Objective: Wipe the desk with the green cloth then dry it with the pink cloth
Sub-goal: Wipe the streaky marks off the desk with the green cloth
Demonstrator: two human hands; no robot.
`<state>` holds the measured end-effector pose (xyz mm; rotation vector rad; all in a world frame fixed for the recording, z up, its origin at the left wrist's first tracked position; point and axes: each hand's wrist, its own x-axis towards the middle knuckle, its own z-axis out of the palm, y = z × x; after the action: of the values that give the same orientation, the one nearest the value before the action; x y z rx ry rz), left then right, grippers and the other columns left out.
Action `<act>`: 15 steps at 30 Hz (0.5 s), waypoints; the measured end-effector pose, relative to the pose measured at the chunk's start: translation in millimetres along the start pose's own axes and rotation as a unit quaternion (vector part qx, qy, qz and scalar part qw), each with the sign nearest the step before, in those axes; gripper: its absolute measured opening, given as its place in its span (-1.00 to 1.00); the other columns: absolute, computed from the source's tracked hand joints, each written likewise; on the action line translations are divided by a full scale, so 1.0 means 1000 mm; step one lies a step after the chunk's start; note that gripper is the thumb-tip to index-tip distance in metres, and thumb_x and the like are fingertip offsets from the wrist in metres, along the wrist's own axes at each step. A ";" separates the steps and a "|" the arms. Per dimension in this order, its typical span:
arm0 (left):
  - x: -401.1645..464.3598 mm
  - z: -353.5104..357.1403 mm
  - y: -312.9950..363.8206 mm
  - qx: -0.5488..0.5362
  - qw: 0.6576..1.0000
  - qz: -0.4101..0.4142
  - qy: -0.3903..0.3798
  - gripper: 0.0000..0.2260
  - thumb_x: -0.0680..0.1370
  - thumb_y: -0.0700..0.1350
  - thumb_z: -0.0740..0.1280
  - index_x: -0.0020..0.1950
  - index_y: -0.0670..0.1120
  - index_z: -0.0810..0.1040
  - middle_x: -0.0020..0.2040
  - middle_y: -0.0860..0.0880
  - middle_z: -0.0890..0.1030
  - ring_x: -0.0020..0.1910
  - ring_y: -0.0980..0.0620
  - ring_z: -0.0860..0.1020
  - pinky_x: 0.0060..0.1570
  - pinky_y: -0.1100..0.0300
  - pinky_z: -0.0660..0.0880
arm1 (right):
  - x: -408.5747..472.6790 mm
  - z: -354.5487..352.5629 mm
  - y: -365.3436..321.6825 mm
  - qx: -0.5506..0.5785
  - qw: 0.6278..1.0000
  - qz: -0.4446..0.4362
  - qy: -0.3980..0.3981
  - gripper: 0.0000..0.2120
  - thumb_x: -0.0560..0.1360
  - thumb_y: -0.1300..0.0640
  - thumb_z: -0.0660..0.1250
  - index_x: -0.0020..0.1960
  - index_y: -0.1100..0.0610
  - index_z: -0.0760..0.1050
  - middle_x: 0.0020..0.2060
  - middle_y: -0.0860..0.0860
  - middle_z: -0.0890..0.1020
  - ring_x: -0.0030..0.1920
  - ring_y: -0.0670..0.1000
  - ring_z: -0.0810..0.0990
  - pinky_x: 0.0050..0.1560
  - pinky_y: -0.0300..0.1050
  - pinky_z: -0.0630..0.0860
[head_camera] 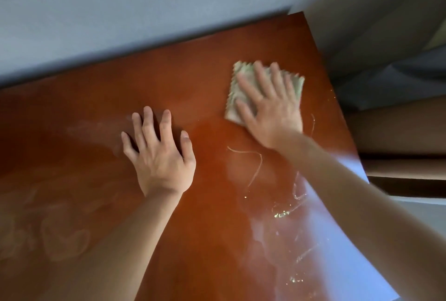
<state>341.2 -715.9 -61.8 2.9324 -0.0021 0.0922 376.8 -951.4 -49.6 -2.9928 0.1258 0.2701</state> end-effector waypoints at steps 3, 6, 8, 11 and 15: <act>0.001 0.001 0.001 0.000 1.000 0.000 0.002 -0.51 0.68 0.12 0.05 0.54 -0.08 0.33 0.59 -0.23 0.27 0.61 -0.26 0.14 0.53 -0.32 0.04 | 0.036 -0.016 0.051 -0.010 0.996 0.087 0.007 -0.38 0.63 -0.33 -0.24 0.66 -0.21 -0.12 0.68 0.03 -0.07 0.65 0.19 -0.15 0.62 0.21 -0.19; 0.000 0.001 0.000 0.004 1.000 0.003 0.001 -0.51 0.68 0.12 0.06 0.54 -0.08 0.33 0.59 -0.23 0.27 0.61 -0.26 0.15 0.53 -0.33 0.04 | 0.037 -0.015 0.046 0.013 0.989 0.145 0.022 -0.38 0.64 -0.31 -0.22 0.67 -0.19 -0.12 0.68 0.03 -0.07 0.65 0.19 -0.16 0.61 0.22 -0.21; 0.000 0.002 0.000 0.005 1.000 0.003 0.001 -0.51 0.67 0.11 0.07 0.54 -0.08 0.33 0.59 -0.22 0.27 0.61 -0.26 0.15 0.53 -0.33 0.04 | 0.020 -0.008 0.014 0.021 0.993 0.114 0.026 -0.39 0.65 -0.29 -0.18 0.67 -0.19 -0.06 0.68 0.03 -0.04 0.65 0.21 -0.14 0.61 0.21 -0.21; 0.000 0.003 -0.001 0.007 1.000 0.003 0.003 -0.51 0.67 0.11 0.07 0.55 -0.07 0.33 0.59 -0.22 0.26 0.61 -0.25 0.14 0.53 -0.32 0.04 | -0.013 0.007 -0.024 0.001 1.000 -0.013 0.010 -0.42 0.66 -0.29 -0.17 0.66 -0.21 -0.02 0.67 0.01 -0.01 0.65 0.19 -0.13 0.62 0.22 -0.18; 0.000 0.004 -0.002 0.004 1.000 0.006 0.000 -0.51 0.68 0.12 0.06 0.55 -0.07 0.31 0.60 -0.22 0.24 0.62 -0.25 0.12 0.53 -0.32 0.03 | -0.012 0.003 0.008 -0.015 0.999 -0.043 -0.007 -0.42 0.65 -0.33 -0.22 0.65 -0.26 -0.10 0.67 -0.02 -0.06 0.66 0.13 -0.17 0.62 0.16 -0.23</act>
<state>341.8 -714.7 -65.7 2.9413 -0.0182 0.0944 363.6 -957.6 -51.5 -3.0165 -0.0083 0.2847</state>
